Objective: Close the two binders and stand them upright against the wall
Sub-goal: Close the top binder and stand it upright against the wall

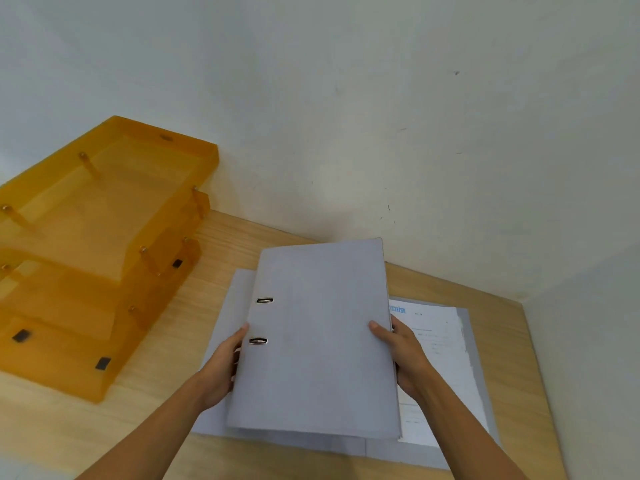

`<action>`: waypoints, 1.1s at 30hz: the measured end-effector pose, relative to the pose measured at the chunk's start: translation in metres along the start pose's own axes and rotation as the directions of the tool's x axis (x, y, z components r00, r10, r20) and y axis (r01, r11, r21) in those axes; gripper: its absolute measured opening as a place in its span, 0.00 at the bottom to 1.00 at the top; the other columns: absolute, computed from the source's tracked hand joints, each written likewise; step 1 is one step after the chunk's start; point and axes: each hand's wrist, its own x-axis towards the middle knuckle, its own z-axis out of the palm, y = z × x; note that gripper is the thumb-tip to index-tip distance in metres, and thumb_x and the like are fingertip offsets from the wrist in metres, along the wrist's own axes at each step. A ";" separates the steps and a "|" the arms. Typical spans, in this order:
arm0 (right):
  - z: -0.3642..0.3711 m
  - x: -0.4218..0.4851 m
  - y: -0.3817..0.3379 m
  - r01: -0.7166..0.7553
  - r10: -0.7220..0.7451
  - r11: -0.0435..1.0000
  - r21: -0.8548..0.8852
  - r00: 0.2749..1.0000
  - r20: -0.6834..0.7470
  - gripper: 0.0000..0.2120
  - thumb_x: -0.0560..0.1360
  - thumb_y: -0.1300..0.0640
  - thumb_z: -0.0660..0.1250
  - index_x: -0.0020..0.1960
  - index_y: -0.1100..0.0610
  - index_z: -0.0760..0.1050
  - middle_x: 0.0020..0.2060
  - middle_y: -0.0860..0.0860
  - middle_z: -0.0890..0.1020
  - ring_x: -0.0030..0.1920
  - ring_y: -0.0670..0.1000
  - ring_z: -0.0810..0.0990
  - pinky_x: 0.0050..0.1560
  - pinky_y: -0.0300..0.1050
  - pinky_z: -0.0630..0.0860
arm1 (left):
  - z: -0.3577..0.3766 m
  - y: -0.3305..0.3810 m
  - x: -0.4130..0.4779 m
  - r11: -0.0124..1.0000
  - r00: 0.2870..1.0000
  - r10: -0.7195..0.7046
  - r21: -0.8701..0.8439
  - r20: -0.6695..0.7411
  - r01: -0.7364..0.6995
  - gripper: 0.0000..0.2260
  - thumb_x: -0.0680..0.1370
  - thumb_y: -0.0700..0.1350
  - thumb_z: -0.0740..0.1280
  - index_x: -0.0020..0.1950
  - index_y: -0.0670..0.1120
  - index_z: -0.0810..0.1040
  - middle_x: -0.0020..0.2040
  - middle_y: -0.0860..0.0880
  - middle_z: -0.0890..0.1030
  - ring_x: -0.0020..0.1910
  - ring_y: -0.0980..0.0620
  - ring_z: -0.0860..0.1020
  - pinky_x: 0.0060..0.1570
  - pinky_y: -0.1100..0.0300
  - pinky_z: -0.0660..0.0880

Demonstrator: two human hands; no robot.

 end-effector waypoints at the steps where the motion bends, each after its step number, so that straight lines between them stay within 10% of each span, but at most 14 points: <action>1: -0.004 -0.002 0.001 -0.006 0.006 1.000 0.014 1.000 0.008 0.18 0.79 0.57 0.69 0.68 0.58 0.76 0.59 0.58 0.85 0.58 0.62 0.84 0.61 0.64 0.79 | -0.002 0.002 0.002 0.999 1.000 -0.014 -0.036 0.011 0.014 0.31 0.75 0.68 0.64 0.65 0.46 0.81 0.58 0.45 0.84 0.57 0.44 0.80 0.55 0.51 0.74; 10: -0.036 -0.021 0.002 0.012 -0.014 0.988 0.153 1.000 0.009 0.21 0.74 0.54 0.73 0.64 0.60 0.80 0.59 0.63 0.84 0.56 0.65 0.85 0.46 0.56 0.84 | -0.004 0.042 -0.006 0.972 0.828 0.003 -0.197 0.560 0.130 0.31 0.71 0.60 0.75 0.68 0.44 0.80 0.68 0.38 0.79 0.64 0.38 0.80 0.59 0.45 0.79; 16: -0.055 -0.038 -0.033 0.183 -0.186 0.983 -0.033 0.975 -0.123 0.24 0.68 0.49 0.78 0.62 0.55 0.81 0.59 0.61 0.85 0.54 0.61 0.86 0.50 0.56 0.83 | 0.041 0.077 -0.019 0.996 0.854 0.080 -0.079 0.514 -0.046 0.33 0.64 0.53 0.76 0.67 0.43 0.79 0.61 0.41 0.85 0.53 0.45 0.86 0.49 0.52 0.83; 20: -0.054 -0.044 -0.068 0.230 -0.378 0.887 -0.401 0.861 -0.340 0.42 0.70 0.53 0.79 0.78 0.55 0.61 0.71 0.57 0.74 0.67 0.59 0.77 0.65 0.61 0.76 | 0.082 0.087 -0.031 0.971 0.845 0.228 -0.047 0.484 -0.235 0.33 0.63 0.51 0.74 0.68 0.46 0.75 0.57 0.47 0.87 0.52 0.49 0.86 0.47 0.56 0.83; 29: -0.029 -0.100 -0.103 0.381 -0.421 0.812 -0.442 0.907 0.009 0.55 0.66 0.26 0.68 0.81 0.41 0.40 0.82 0.42 0.47 0.81 0.49 0.52 0.76 0.63 0.63 | 0.202 0.088 -0.060 0.797 0.730 0.483 0.101 0.483 -0.595 0.32 0.64 0.48 0.82 0.66 0.51 0.76 0.60 0.51 0.86 0.59 0.49 0.84 0.52 0.58 0.82; 33: -0.061 -0.110 -0.094 0.527 -0.566 0.764 -0.373 0.824 0.005 0.48 0.70 0.38 0.75 0.79 0.41 0.48 0.71 0.38 0.72 0.67 0.42 0.76 0.61 0.41 0.78 | 0.248 0.081 -0.070 0.610 0.640 0.496 0.289 0.587 -0.738 0.36 0.64 0.46 0.83 0.70 0.55 0.74 0.61 0.56 0.84 0.58 0.55 0.84 0.48 0.63 0.81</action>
